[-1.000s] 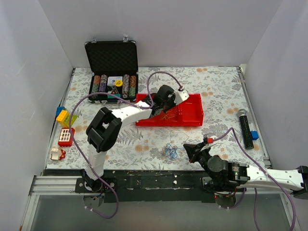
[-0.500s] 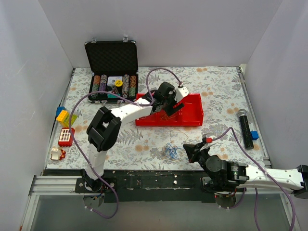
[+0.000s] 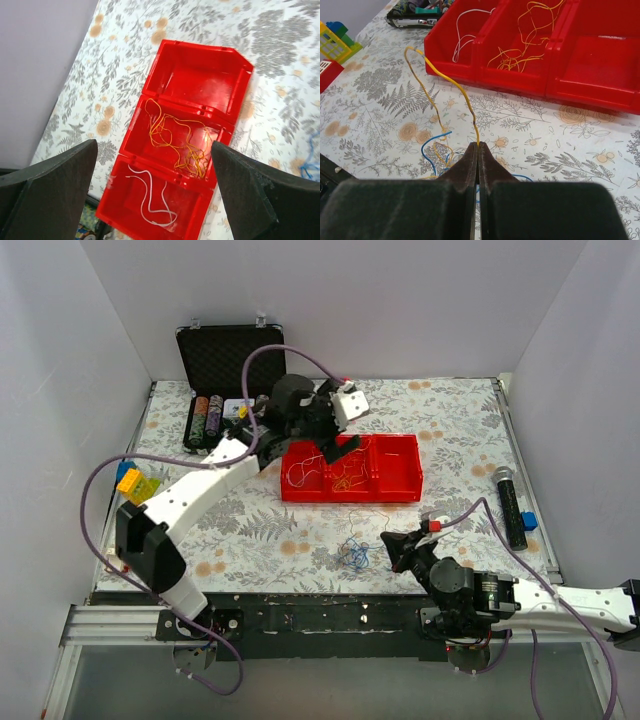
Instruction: Untangle the cables
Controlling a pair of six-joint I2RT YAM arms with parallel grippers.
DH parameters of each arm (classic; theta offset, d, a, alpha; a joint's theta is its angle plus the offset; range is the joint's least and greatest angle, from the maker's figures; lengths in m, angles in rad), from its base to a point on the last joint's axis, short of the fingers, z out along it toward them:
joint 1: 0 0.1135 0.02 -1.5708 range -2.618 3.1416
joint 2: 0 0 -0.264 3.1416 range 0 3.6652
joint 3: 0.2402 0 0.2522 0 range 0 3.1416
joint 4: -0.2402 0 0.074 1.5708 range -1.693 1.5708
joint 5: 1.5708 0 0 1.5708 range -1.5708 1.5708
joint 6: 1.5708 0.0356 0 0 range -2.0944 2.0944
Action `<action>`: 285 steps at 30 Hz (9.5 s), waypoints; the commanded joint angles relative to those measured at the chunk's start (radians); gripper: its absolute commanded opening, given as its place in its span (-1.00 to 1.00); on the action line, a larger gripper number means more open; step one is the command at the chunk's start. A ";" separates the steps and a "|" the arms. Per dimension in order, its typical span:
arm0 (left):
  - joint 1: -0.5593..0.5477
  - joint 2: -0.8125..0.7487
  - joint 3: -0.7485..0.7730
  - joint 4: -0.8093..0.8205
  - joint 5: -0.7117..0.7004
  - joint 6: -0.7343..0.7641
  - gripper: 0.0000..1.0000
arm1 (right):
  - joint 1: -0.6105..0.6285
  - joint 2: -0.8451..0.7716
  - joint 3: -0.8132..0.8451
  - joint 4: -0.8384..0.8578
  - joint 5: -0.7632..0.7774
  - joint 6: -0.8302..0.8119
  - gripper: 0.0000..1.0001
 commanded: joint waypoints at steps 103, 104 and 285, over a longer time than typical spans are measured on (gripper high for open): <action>-0.101 -0.175 0.032 0.477 -0.076 -0.242 -1.00 | -0.116 0.276 -0.202 0.488 -0.221 0.028 0.00; -0.098 -0.167 0.033 0.480 -0.076 -0.244 -1.00 | -0.116 0.264 -0.204 0.480 -0.220 0.031 0.00; 0.179 -0.065 -0.102 0.102 0.191 -0.308 0.64 | -0.981 1.283 0.609 0.251 -0.481 -0.003 -0.86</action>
